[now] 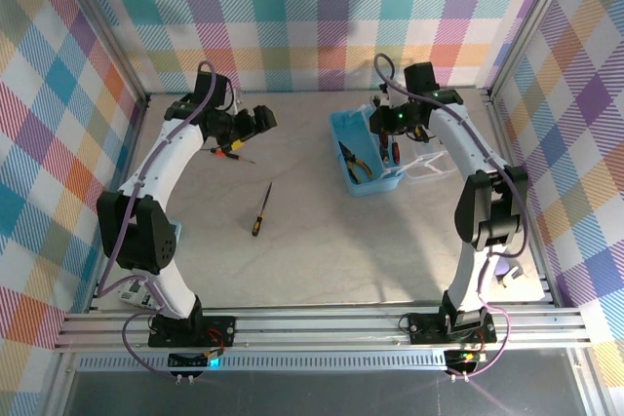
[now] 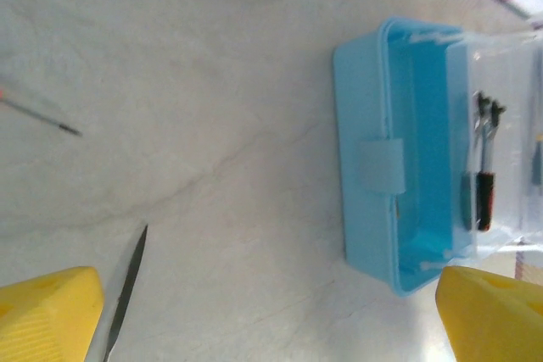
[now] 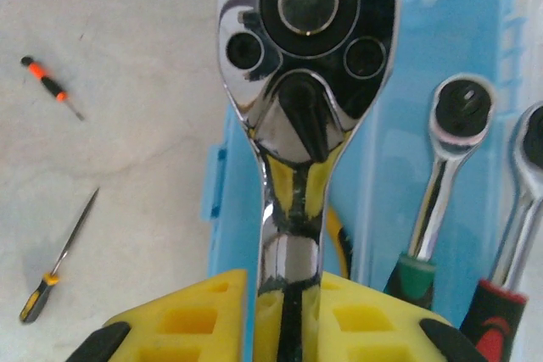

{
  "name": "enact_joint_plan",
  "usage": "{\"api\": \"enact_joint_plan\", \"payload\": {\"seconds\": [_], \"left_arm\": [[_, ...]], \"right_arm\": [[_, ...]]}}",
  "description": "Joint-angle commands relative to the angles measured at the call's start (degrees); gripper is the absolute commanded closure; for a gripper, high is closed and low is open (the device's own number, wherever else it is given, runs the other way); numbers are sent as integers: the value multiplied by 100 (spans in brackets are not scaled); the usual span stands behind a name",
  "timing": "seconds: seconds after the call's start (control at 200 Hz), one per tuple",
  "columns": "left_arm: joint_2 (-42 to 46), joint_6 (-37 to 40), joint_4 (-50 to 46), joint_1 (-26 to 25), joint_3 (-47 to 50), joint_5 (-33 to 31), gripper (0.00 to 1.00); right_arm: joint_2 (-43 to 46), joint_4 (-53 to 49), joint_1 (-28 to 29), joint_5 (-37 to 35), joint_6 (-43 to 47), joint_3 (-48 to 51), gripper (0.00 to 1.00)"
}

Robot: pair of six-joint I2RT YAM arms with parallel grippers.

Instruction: Pack the tool kit

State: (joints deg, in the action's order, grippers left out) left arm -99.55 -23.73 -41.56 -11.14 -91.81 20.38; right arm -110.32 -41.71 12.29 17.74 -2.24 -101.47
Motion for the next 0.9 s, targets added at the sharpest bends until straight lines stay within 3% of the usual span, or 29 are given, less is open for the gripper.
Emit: {"api": "enact_joint_plan", "payload": {"seconds": [0.0, 0.24, 0.895], "left_arm": [[141, 50, -27, -38, 338, -29, 0], [148, 42, -51, -47, 423, -31, 0], [176, 115, -142, -44, 506, -155, 0]], "right_arm": [[-338, -80, 53, -15, 207, -405, 100], [-869, -311, -30, -284, 198, -867, 100], [-1208, -390, -216, -657, 145, -742, 100]]}}
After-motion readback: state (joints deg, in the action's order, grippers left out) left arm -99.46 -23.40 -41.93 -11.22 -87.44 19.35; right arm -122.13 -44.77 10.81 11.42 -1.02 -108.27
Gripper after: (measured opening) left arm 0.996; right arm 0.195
